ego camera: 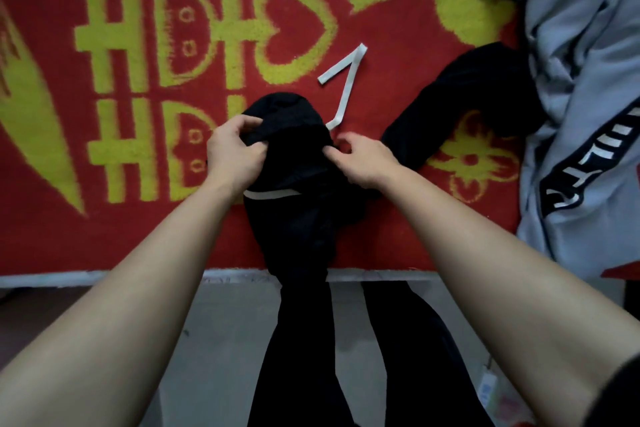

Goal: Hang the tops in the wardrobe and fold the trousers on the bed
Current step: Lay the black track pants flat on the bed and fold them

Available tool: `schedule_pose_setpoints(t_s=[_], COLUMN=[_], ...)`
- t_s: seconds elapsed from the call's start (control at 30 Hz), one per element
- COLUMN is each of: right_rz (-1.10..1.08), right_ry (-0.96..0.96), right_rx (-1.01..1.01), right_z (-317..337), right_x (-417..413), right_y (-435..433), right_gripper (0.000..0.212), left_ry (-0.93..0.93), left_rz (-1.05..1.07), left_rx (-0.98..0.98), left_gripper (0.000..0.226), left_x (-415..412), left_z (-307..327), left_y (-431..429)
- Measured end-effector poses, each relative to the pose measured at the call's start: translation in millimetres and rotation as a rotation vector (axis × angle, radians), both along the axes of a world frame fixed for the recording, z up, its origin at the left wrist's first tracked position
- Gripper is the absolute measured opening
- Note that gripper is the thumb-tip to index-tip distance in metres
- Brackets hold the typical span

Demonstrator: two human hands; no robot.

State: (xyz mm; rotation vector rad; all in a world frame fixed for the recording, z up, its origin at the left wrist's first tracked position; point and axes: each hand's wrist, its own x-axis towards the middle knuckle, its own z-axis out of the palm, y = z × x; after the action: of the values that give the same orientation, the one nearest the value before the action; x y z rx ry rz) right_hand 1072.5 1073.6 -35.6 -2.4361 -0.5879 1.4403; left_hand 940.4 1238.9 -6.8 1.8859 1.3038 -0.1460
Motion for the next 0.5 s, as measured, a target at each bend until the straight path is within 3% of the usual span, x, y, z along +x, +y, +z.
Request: schedule_pose_setpoints(t_s=[0.13, 0.27, 0.37, 0.5], right_rz=[0.002, -0.001, -0.078, -0.267], right_ry=[0.136, 0.008, -0.101, -0.11], right_rx=[0.023, 0.054, 0.129, 0.274], right_z=[17.9, 72.3, 138.6, 246.4], right_x=[0.5, 4.3, 17.8, 51.1], right_y=[-7.8, -6.9, 13.4, 38.0], right_gripper=[0.047, 0.033, 0.038, 0.044], left_ry=[-0.181, -0.365, -0.47, -0.615], left_rz=[0.154, 0.249, 0.258, 0.23], left_rx=[-0.073, -0.074, -0.013, 0.116], left_gripper=[0.018, 0.011, 0.011, 0.016], left_x=[-6.6, 6.2, 28.1, 55.5], left_z=[30.6, 91.7, 161.9, 283.1], left_y=[4.7, 14.6, 30.9, 57.2])
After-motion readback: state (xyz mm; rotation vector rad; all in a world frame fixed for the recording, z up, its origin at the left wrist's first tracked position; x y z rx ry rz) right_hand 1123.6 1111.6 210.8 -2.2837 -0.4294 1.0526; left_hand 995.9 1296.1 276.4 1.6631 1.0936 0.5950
